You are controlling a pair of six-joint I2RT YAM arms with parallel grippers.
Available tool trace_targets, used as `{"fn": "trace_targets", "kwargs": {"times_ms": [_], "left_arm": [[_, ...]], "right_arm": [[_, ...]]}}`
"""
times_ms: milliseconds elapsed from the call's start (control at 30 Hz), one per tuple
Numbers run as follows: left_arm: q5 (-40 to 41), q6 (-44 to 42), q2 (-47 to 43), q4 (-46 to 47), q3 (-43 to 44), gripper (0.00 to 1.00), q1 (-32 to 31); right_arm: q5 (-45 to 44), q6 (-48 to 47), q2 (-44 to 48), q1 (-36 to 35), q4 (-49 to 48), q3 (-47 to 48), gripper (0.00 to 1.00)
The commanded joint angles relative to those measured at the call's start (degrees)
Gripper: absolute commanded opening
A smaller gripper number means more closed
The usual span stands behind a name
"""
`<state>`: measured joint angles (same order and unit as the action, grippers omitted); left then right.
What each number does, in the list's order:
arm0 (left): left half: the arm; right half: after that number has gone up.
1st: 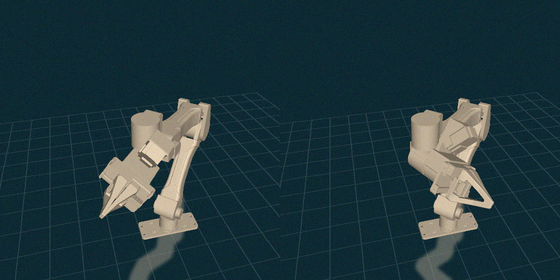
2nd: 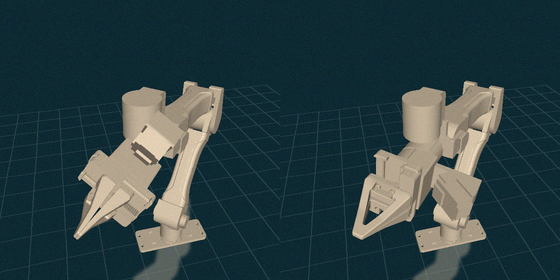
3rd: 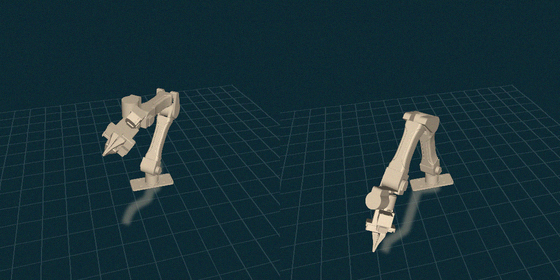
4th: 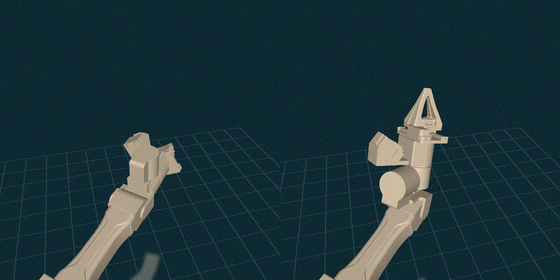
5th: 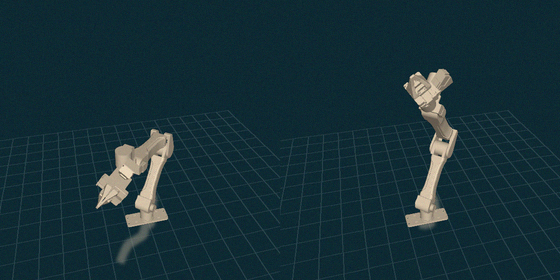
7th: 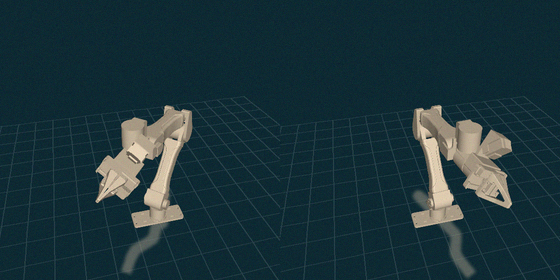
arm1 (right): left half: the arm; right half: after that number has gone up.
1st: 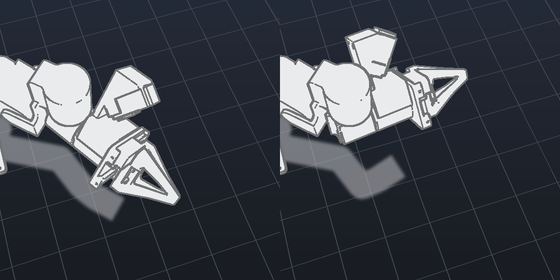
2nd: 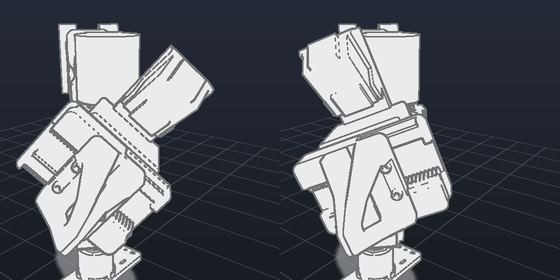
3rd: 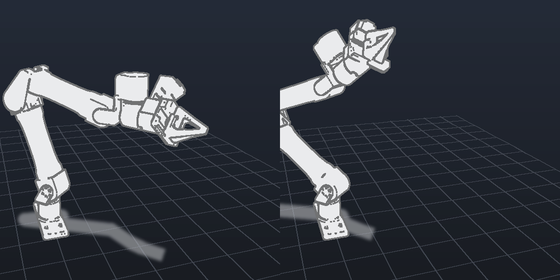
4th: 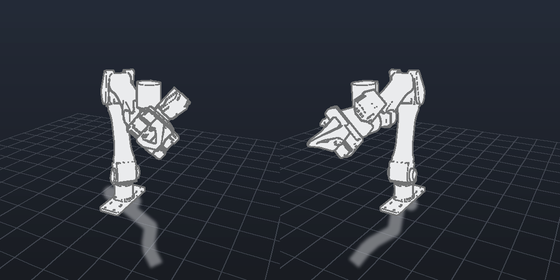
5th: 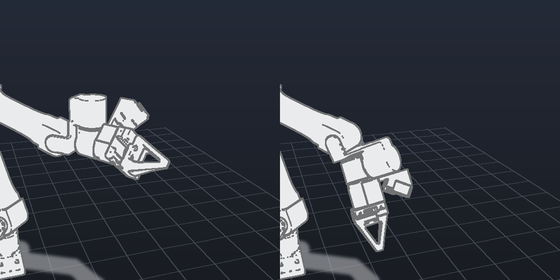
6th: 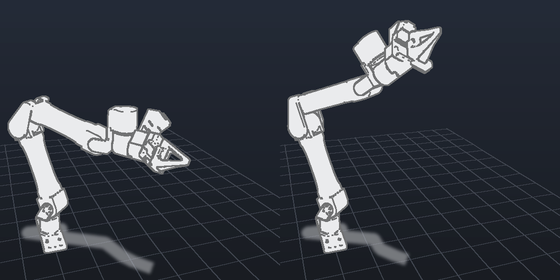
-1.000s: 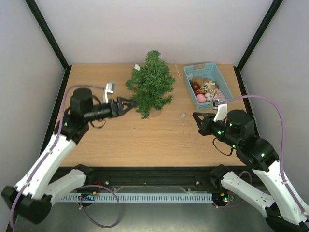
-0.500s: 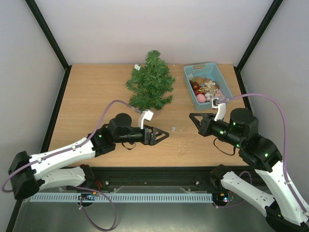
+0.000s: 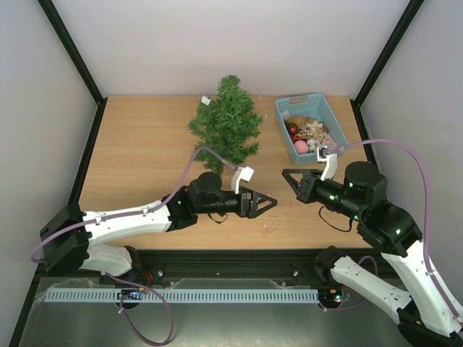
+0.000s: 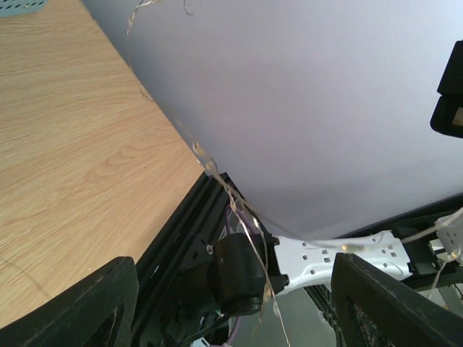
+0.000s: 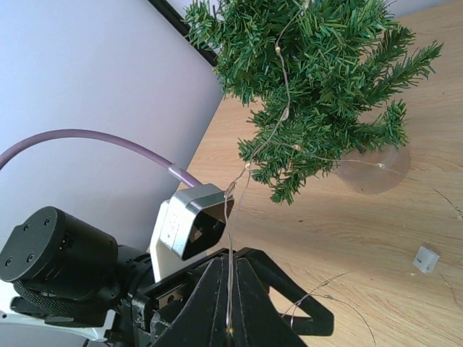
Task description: Decorate the small christmas tree
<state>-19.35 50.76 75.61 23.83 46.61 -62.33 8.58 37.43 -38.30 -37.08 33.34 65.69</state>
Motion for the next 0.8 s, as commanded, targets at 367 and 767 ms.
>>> {"fn": "trace_targets", "kwargs": {"times_ms": [367,767], "left_arm": [[3.6,1.9,-4.2,-3.5,1.5,0.02,-1.6],[19.1,6.9,-33.2,-39.0,7.9,0.02,-1.9]], "right_arm": [[0.5,-0.7,0.5,0.3,-1.7,-1.4,0.02],[-1.0,-3.4,1.0,0.3,-1.8,-3.8,0.44]]}}
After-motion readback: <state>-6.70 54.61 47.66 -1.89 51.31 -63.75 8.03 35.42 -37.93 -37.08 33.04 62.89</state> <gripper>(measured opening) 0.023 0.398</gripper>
